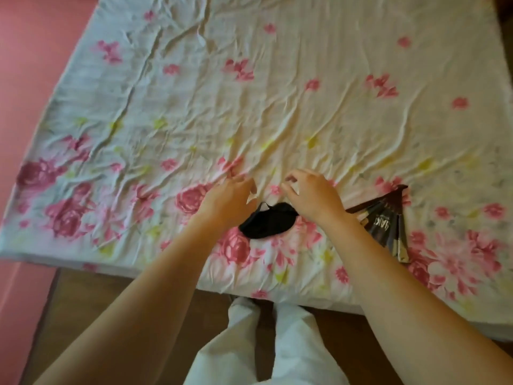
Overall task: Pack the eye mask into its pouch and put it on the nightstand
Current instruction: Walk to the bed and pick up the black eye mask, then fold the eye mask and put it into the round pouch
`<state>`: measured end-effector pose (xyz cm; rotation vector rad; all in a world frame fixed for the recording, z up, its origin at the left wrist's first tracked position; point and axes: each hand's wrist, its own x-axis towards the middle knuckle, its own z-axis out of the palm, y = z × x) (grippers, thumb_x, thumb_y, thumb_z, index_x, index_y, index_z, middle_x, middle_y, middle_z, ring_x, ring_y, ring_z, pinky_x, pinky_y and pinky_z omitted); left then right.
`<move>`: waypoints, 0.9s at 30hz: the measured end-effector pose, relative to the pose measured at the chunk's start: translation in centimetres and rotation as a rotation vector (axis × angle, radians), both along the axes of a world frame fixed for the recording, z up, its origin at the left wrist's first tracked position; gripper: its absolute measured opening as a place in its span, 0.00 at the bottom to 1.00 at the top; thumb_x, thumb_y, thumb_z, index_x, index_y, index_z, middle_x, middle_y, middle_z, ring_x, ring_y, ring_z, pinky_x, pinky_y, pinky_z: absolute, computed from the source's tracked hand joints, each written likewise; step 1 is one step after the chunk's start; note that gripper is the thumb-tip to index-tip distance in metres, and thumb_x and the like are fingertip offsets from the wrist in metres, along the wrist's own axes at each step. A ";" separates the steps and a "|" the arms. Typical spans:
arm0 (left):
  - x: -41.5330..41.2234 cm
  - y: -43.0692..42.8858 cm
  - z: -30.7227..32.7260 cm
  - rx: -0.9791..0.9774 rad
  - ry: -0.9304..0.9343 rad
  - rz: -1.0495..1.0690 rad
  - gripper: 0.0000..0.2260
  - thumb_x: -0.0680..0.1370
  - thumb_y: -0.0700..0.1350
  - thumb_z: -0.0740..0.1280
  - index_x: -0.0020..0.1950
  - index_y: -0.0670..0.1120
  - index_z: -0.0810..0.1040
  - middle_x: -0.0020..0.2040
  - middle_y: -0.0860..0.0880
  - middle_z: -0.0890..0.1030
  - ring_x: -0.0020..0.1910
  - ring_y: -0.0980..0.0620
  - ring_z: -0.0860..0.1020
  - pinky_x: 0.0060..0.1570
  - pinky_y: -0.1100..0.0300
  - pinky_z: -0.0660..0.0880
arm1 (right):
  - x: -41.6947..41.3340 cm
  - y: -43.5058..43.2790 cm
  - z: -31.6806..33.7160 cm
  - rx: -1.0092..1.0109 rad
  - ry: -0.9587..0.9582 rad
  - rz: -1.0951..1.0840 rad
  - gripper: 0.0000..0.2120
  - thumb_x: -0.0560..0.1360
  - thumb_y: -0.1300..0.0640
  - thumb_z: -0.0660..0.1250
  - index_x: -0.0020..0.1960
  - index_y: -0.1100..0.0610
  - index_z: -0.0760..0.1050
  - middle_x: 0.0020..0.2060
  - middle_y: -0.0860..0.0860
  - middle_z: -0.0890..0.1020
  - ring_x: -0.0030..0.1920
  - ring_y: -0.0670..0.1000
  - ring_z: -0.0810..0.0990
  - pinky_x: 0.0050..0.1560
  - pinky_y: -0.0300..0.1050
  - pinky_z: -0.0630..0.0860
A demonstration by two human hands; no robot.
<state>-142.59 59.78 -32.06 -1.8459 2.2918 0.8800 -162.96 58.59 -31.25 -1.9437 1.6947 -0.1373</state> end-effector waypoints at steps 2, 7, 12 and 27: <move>-0.8 -0.5 -4.5 0.085 -0.075 0.001 0.16 0.81 0.52 0.62 0.65 0.47 0.75 0.62 0.47 0.79 0.60 0.43 0.79 0.53 0.49 0.77 | -0.3 -0.7 -4.6 0.036 0.013 0.018 0.14 0.80 0.49 0.61 0.56 0.56 0.78 0.53 0.54 0.81 0.53 0.57 0.79 0.51 0.54 0.78; -2.0 -0.8 -15.3 0.305 -0.207 0.065 0.19 0.80 0.52 0.63 0.67 0.43 0.72 0.62 0.43 0.77 0.60 0.40 0.76 0.55 0.47 0.77 | -1.2 -1.6 -15.4 0.166 0.104 0.098 0.15 0.80 0.49 0.60 0.60 0.57 0.76 0.56 0.56 0.77 0.56 0.59 0.77 0.55 0.54 0.76; -3.3 0.1 -21.8 0.415 -0.184 0.184 0.25 0.79 0.53 0.65 0.70 0.40 0.67 0.66 0.41 0.71 0.64 0.39 0.74 0.60 0.47 0.75 | -2.2 -1.2 -22.2 0.314 0.104 0.053 0.24 0.79 0.47 0.62 0.71 0.57 0.69 0.69 0.57 0.70 0.68 0.59 0.70 0.66 0.54 0.71; -2.7 0.6 -24.4 0.478 0.080 0.419 0.16 0.74 0.51 0.73 0.51 0.42 0.74 0.47 0.45 0.78 0.44 0.47 0.76 0.35 0.59 0.69 | -3.4 -0.9 -25.4 0.543 -0.006 -0.320 0.17 0.77 0.52 0.67 0.35 0.63 0.75 0.33 0.53 0.75 0.38 0.55 0.74 0.34 0.45 0.65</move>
